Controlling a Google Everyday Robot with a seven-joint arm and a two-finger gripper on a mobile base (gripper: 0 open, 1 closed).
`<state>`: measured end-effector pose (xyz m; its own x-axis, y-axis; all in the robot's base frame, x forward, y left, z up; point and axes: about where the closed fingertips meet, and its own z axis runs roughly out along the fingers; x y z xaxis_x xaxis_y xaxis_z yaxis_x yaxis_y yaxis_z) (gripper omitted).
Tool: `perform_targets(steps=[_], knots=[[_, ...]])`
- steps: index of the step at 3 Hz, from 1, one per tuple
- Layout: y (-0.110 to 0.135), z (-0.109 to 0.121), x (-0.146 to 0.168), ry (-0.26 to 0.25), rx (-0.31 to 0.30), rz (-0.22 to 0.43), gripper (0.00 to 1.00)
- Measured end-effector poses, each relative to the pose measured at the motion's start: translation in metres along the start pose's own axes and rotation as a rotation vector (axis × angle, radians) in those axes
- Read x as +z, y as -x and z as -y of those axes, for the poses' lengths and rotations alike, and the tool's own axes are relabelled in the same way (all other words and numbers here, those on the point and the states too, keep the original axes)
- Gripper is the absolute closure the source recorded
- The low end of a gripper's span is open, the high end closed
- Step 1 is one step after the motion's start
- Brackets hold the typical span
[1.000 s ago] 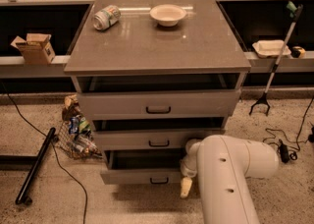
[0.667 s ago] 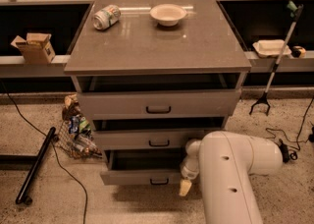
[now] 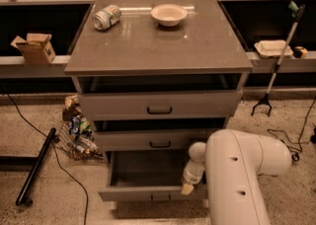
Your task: Open bottom drawer
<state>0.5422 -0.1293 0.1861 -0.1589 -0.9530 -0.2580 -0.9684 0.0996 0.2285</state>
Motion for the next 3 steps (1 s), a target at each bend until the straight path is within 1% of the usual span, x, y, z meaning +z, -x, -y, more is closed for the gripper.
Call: perform_targets(steps=[1, 2, 3], knots=[[0.0, 0.0, 0.001, 0.0, 0.0, 0.0, 0.95], [-0.004, -0.021, 0.006, -0.003, 0.018, 0.048, 1.0], [-0.006, -0.027, 0.008, 0.0, 0.024, 0.054, 0.83]])
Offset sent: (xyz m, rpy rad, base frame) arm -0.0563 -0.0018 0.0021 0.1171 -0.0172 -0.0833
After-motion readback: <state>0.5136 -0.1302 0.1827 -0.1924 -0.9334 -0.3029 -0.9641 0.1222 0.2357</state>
